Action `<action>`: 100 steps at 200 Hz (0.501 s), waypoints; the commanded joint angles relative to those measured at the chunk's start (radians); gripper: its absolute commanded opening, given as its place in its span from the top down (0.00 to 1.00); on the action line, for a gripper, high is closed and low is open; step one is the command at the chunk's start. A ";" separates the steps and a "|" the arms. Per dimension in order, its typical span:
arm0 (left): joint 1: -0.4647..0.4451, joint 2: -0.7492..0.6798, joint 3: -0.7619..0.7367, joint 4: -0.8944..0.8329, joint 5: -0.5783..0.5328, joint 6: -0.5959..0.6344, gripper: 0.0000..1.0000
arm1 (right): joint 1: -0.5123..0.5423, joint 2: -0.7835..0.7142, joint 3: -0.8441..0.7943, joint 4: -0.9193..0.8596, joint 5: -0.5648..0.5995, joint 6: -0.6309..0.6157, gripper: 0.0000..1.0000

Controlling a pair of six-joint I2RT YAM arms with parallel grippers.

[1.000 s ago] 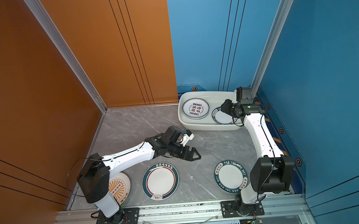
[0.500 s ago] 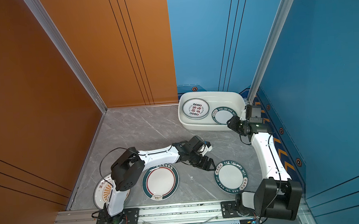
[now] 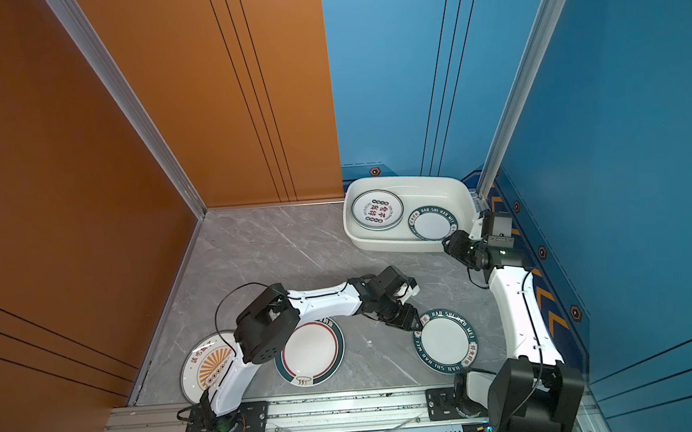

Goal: Place the plates into the plastic bin on the countertop
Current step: 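Reach the left gripper to the green-rimmed plate while the right gripper withdraws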

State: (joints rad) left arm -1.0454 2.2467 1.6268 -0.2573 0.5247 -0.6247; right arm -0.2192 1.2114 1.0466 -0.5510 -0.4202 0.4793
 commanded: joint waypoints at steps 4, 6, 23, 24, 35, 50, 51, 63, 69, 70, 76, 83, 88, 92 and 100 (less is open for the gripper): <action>-0.018 0.038 0.035 -0.033 0.000 -0.005 0.54 | -0.008 -0.016 -0.025 0.026 -0.026 0.021 0.51; -0.018 0.039 0.036 -0.033 0.000 -0.006 0.55 | -0.008 -0.017 -0.026 0.027 -0.026 0.021 0.51; -0.022 0.053 0.048 -0.033 0.004 -0.010 0.61 | -0.008 -0.020 -0.034 0.026 -0.022 0.019 0.51; -0.022 0.053 0.049 -0.033 0.005 -0.010 0.61 | -0.007 -0.021 -0.035 0.026 -0.022 0.019 0.51; -0.025 0.061 0.055 -0.033 0.009 -0.015 0.63 | -0.008 -0.023 -0.038 0.026 -0.020 0.018 0.51; -0.025 0.072 0.063 -0.033 0.009 -0.018 0.66 | -0.008 -0.025 -0.043 0.026 -0.021 0.018 0.51; -0.026 0.072 0.063 -0.033 0.009 -0.017 0.66 | -0.008 -0.025 -0.043 0.026 -0.021 0.018 0.51; -0.026 0.079 0.068 -0.033 0.011 -0.019 0.69 | -0.008 -0.027 -0.043 0.026 -0.022 0.018 0.51; -0.024 0.084 0.070 -0.033 0.011 -0.019 0.70 | -0.008 -0.028 -0.045 0.026 -0.021 0.018 0.50; -0.025 0.084 0.070 -0.033 0.011 -0.019 0.70 | -0.008 -0.028 -0.046 0.026 -0.021 0.018 0.50; -0.023 0.088 0.070 -0.034 0.009 -0.018 0.71 | -0.009 -0.028 -0.046 0.026 -0.021 0.018 0.50; -0.022 0.092 0.071 -0.034 0.006 -0.019 0.73 | -0.009 -0.029 -0.046 0.026 -0.020 0.017 0.51; -0.023 0.095 0.071 -0.034 0.006 -0.019 0.73 | -0.009 -0.027 -0.046 0.026 -0.020 0.016 0.51; -0.021 0.098 0.071 -0.034 0.006 -0.019 0.74 | -0.009 -0.027 -0.046 0.026 -0.020 0.017 0.51; -0.019 0.103 0.074 -0.033 0.009 -0.020 0.76 | -0.009 -0.024 -0.046 0.026 -0.023 0.017 0.51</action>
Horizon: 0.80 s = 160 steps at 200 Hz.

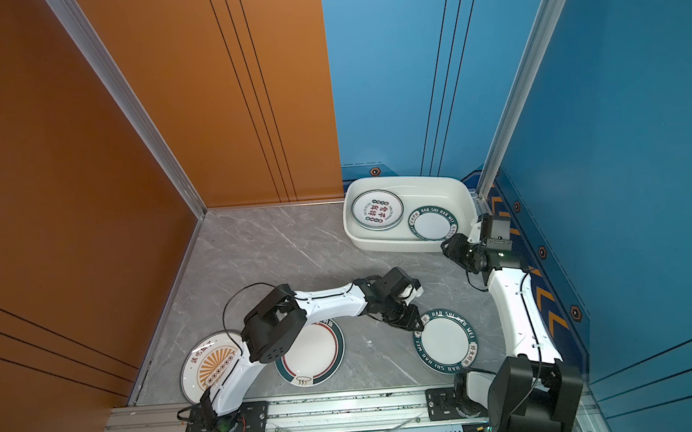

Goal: Place the plates into the plastic bin on the countertop
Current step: 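Reach the left gripper to the green-rimmed plate while the right gripper withdraws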

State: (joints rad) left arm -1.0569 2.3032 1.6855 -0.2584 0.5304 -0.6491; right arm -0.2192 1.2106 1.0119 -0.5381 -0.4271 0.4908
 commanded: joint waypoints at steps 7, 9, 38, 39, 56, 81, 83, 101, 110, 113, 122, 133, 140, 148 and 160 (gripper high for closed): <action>-0.006 0.052 0.020 -0.032 0.007 0.005 0.78 | -0.009 -0.023 -0.011 0.013 -0.016 0.006 0.50; -0.006 0.054 0.020 -0.032 0.008 0.005 0.78 | -0.009 -0.023 -0.012 0.013 -0.017 0.006 0.51; -0.001 0.066 0.035 -0.027 0.018 0.002 0.83 | -0.010 -0.027 -0.015 0.013 -0.015 0.003 0.51; 0.000 0.067 0.035 -0.027 0.019 0.002 0.83 | -0.011 -0.027 -0.015 0.013 -0.014 0.003 0.51; 0.004 0.073 0.044 -0.024 0.030 -0.002 0.89 | -0.011 -0.031 -0.020 0.010 -0.012 0.001 0.51; 0.013 0.069 0.043 -0.022 0.036 -0.003 0.93 | -0.011 -0.032 -0.025 0.009 -0.012 -0.001 0.51; 0.013 0.067 0.043 -0.022 0.036 -0.002 0.93 | -0.011 -0.032 -0.025 0.009 -0.012 -0.001 0.51; 0.028 0.054 0.026 -0.019 0.028 -0.005 0.99 | -0.011 -0.035 -0.029 0.009 -0.010 -0.002 0.51; 0.038 0.040 0.009 -0.014 0.025 -0.007 1.00 | -0.011 -0.035 -0.029 0.009 -0.012 -0.003 0.50; 0.043 0.035 0.002 -0.011 0.025 -0.009 1.00 | -0.011 -0.035 -0.029 0.010 -0.013 -0.004 0.50; 0.057 0.015 -0.023 0.002 0.026 -0.011 1.00 | -0.011 -0.035 -0.029 0.012 -0.018 -0.005 0.50; 0.077 -0.016 -0.058 0.020 0.031 -0.014 1.00 | -0.011 -0.034 -0.030 0.019 -0.029 -0.006 0.50; 0.091 -0.041 -0.085 0.033 0.033 -0.016 1.00 | -0.011 -0.034 -0.030 0.031 -0.044 -0.005 0.49; 0.108 -0.071 -0.116 0.049 0.037 -0.021 1.00 | -0.011 -0.034 -0.038 0.060 -0.075 -0.001 0.49; 0.135 -0.123 -0.175 0.095 0.046 -0.032 1.00 | -0.010 -0.032 -0.055 0.107 -0.125 0.021 0.47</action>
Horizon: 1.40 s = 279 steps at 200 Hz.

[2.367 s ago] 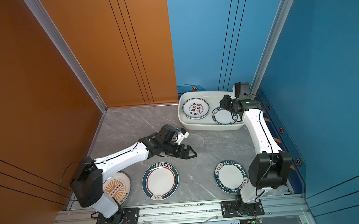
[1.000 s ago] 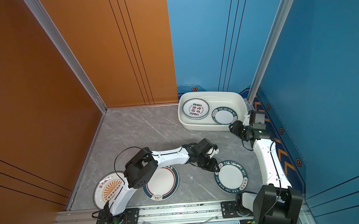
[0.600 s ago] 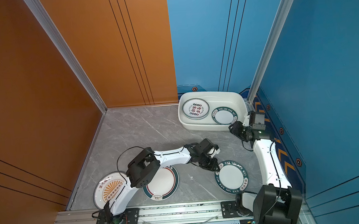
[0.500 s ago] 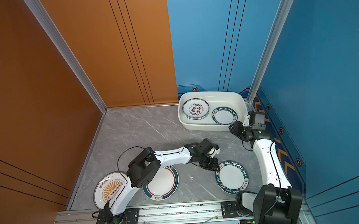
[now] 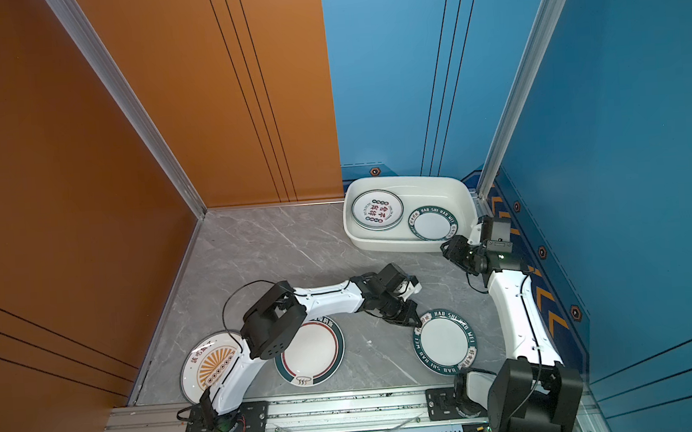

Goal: Place the plates into the plastic bin on the countertop
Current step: 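Reach the left gripper to the green-rimmed plate while the right gripper withdraws, then pinch the green-rimmed plate rim with the left gripper, tilt it toward the right gripper, then grasp the plate rim with the right gripper while the left gripper holds it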

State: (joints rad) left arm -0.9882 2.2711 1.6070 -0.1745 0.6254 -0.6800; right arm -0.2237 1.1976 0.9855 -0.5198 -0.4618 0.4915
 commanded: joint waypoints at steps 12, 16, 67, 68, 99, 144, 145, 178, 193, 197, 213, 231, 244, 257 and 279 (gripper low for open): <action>0.098 -0.146 -0.161 0.056 -0.037 -0.015 1.00 | -0.002 -0.010 -0.043 0.148 -0.146 0.047 0.45; 0.108 -0.165 -0.181 0.070 -0.032 -0.021 1.00 | 0.000 -0.005 -0.045 0.162 -0.161 0.054 0.44; 0.242 -0.422 -0.397 0.084 -0.024 -0.012 1.00 | 0.048 0.044 -0.044 0.242 -0.192 0.076 0.23; 0.246 -0.427 -0.402 0.083 -0.023 -0.011 1.00 | 0.049 0.045 -0.044 0.243 -0.192 0.076 0.23; 0.339 -0.564 -0.488 0.055 -0.009 0.005 1.00 | 0.064 0.070 -0.045 0.277 -0.215 0.076 0.21; 0.474 -0.697 -0.563 0.038 0.069 0.017 1.00 | 0.109 0.152 -0.062 0.408 -0.370 0.109 0.21; 0.476 -0.699 -0.563 0.037 0.070 0.017 1.00 | 0.111 0.154 -0.061 0.411 -0.374 0.109 0.21; 0.548 -0.759 -0.602 0.033 0.109 0.013 1.00 | 0.189 0.223 -0.064 0.476 -0.453 0.108 0.21; 0.567 -0.774 -0.605 0.035 0.124 0.007 1.00 | 0.225 0.256 -0.062 0.498 -0.483 0.104 0.22; 0.571 -0.779 -0.605 0.035 0.126 0.007 1.00 | 0.236 0.264 -0.060 0.502 -0.489 0.103 0.22; 0.584 -0.790 -0.604 0.033 0.135 0.002 1.00 | 0.279 0.293 -0.050 0.503 -0.505 0.090 0.23; 0.596 -0.799 -0.601 0.033 0.141 -0.003 1.00 | 0.320 0.316 -0.034 0.477 -0.488 0.064 0.24; 0.604 -0.807 -0.600 0.040 0.148 -0.011 1.00 | 0.340 0.335 -0.024 0.459 -0.479 0.053 0.24; 0.610 -0.812 -0.598 0.046 0.157 -0.015 1.00 | 0.353 0.351 -0.022 0.459 -0.488 0.053 0.26; 0.622 -0.805 -0.585 0.030 0.166 -0.005 1.00 | 0.379 0.358 -0.026 0.479 -0.520 0.053 0.31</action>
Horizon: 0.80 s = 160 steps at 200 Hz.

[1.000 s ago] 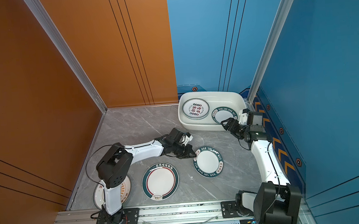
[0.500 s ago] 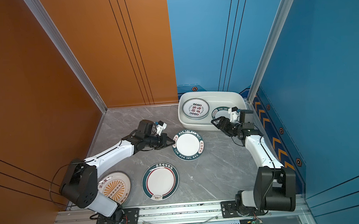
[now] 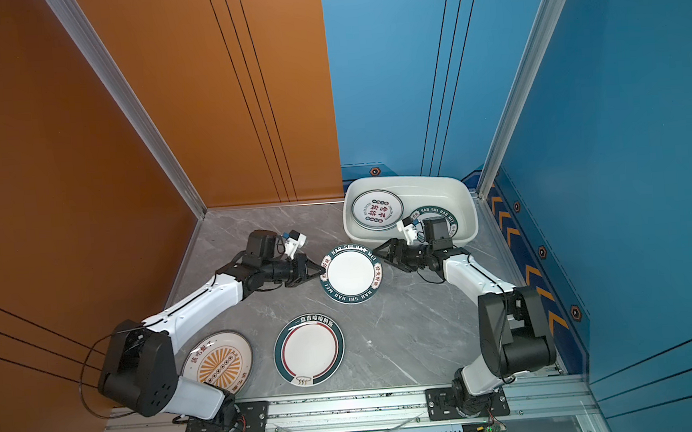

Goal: Place the plates into the plastic bin on the countertop
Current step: 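Grasp the plate rim with the right gripper while the left gripper holds it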

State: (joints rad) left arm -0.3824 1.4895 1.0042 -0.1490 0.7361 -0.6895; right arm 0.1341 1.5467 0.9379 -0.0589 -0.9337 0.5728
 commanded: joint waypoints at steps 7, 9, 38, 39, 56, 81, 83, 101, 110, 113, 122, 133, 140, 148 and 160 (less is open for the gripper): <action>0.020 -0.022 0.019 0.003 0.058 0.004 1.00 | 0.028 0.012 0.021 0.024 -0.057 -0.028 0.33; 0.020 -0.022 0.019 0.003 0.059 0.005 1.00 | 0.029 0.012 0.020 0.024 -0.058 -0.028 0.34; 0.023 -0.013 0.019 0.006 0.066 0.004 1.00 | 0.058 0.025 0.021 0.036 -0.090 -0.027 0.52; 0.023 -0.013 0.019 0.006 0.066 0.004 1.00 | 0.059 0.025 0.022 0.036 -0.090 -0.027 0.52; 0.027 -0.011 0.019 0.006 0.066 0.004 1.00 | 0.078 0.036 0.024 0.051 -0.114 -0.021 0.61; 0.034 0.001 0.043 -0.010 0.072 0.004 1.00 | 0.115 0.051 0.030 0.083 -0.147 -0.007 0.70; 0.034 0.001 0.050 -0.012 0.073 0.005 1.00 | 0.118 0.052 0.030 0.085 -0.151 -0.007 0.71; 0.036 0.014 0.079 -0.066 0.072 0.026 1.00 | 0.139 0.056 0.038 0.089 -0.157 -0.009 0.80; 0.037 0.021 0.090 -0.089 0.070 0.038 1.00 | 0.146 0.056 0.043 0.088 -0.155 -0.005 0.84; 0.038 0.024 0.092 -0.093 0.068 0.040 1.00 | 0.149 0.055 0.045 0.088 -0.154 -0.004 0.85; 0.041 0.030 0.098 -0.104 0.065 0.044 1.00 | 0.155 0.056 0.054 0.087 -0.153 0.000 0.90; 0.042 0.031 0.099 -0.110 0.055 0.046 1.00 | 0.161 0.059 0.066 0.084 -0.155 0.007 0.95; 0.042 0.028 0.097 -0.115 0.045 0.046 1.00 | 0.165 0.060 0.075 0.081 -0.155 0.012 0.97; 0.040 0.023 0.099 -0.123 0.030 0.046 1.00 | 0.169 0.060 0.089 0.078 -0.154 0.017 0.99; 0.040 0.013 0.099 -0.132 0.014 0.045 1.00 | 0.176 0.064 0.109 0.057 -0.147 0.017 1.00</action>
State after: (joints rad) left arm -0.3344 1.5139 1.0664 -0.2440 0.7757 -0.6456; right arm 0.2649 1.5990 0.9836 0.0071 -1.0771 0.6041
